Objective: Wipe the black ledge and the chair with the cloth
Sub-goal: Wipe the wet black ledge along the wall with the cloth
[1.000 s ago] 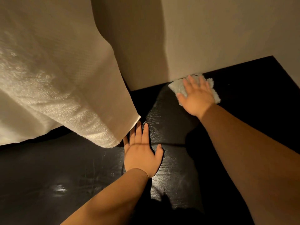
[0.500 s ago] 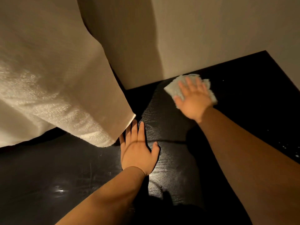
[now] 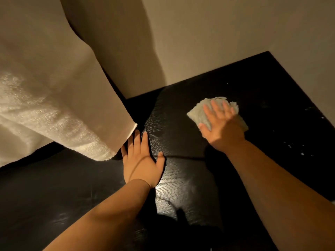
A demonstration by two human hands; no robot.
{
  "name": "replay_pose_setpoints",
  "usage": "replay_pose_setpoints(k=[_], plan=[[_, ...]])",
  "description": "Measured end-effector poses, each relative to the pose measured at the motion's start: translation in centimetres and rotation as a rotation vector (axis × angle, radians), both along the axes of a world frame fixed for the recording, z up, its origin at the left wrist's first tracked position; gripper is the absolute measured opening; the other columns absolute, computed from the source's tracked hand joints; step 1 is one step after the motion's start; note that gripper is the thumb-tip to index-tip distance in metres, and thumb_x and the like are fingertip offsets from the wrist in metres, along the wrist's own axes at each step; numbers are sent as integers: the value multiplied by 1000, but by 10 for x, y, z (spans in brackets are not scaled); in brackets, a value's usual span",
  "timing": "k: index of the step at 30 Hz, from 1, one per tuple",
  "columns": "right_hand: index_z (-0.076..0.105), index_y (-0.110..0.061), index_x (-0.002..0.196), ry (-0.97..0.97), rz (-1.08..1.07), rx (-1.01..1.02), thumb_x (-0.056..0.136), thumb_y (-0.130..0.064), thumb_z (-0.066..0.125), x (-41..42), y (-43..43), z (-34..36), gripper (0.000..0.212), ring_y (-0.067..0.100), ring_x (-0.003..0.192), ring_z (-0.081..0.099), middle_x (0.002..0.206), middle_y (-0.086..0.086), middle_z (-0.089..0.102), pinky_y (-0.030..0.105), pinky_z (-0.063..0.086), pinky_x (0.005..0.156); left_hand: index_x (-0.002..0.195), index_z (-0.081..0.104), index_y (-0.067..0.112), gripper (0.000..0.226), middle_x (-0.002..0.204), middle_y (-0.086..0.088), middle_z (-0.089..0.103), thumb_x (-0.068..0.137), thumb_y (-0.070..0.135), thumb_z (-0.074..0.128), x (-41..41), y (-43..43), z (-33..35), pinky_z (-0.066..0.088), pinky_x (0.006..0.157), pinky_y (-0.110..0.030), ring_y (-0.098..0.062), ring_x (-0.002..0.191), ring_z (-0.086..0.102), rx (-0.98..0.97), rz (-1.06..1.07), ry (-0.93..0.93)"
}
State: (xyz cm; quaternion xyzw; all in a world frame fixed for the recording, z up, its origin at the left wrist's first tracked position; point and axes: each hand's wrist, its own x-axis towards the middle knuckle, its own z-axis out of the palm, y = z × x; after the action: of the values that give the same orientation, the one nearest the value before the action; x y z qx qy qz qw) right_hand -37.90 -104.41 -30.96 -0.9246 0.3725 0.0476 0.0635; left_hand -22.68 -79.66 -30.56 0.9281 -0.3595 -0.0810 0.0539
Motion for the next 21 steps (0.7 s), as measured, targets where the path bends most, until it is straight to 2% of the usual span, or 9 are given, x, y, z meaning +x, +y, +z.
replay_pose_setpoints(k=[2,4,9,11,12,15,18,20,21], plan=[[21,-25,163,47,-144,14,93,-64,12,-1,4,0,80,43,154,7,170,10,13,53,0,124,165,17,23,85,173,-5,16,93,64,33,0,0,-1,6,129,-55,-26,158,11,-5,-2,-13],[4,-31,163,70,-137,54,94,-63,9,5,32,2,77,40,155,-10,172,7,-5,52,-10,124,165,17,23,84,172,-6,17,93,64,33,0,0,-1,7,129,-56,-27,158,13,-7,-8,-13],[9,-35,163,17,262,141,98,-65,21,-26,95,8,73,30,156,-16,171,-1,-8,44,-17,124,165,18,33,79,173,-6,16,94,63,36,-1,0,-2,7,129,-56,-27,159,12,-13,-10,-16],[3,-37,162,63,351,179,98,-66,24,-49,90,7,73,24,155,-20,169,-9,-14,41,-17,123,164,19,36,76,173,-6,16,95,62,39,-3,1,-1,5,129,-55,-27,159,9,-20,-1,1],[4,-37,163,61,347,161,98,-66,26,-58,81,6,74,23,156,-18,170,-9,-12,41,-15,124,164,21,36,74,172,-6,16,96,61,39,-4,1,1,5,129,-55,-26,159,9,-27,-5,8],[14,-32,162,29,94,43,95,-66,25,-79,40,1,76,29,158,-1,172,0,10,43,-5,127,163,28,34,71,172,-9,17,96,58,35,-6,0,5,7,129,-57,-31,159,11,-30,-27,5],[-2,-29,163,125,-146,80,96,-64,13,-77,23,9,77,33,156,-12,172,1,-7,47,-10,126,161,37,29,69,174,-9,15,97,54,35,-8,-4,8,5,130,-54,-34,159,12,-25,-183,-52],[-6,-30,163,73,-163,131,99,-62,16,-64,41,15,74,37,154,-19,171,3,-15,51,-13,124,160,38,28,69,174,-7,16,97,55,36,-10,-17,10,4,130,-53,-32,160,10,-34,-287,-44],[-2,-32,163,37,-97,150,100,-61,19,-59,54,16,73,37,154,-20,171,4,-13,52,-12,124,160,38,28,70,173,-7,17,97,56,36,-9,-28,11,4,130,-52,-31,160,11,-57,-288,-17]])
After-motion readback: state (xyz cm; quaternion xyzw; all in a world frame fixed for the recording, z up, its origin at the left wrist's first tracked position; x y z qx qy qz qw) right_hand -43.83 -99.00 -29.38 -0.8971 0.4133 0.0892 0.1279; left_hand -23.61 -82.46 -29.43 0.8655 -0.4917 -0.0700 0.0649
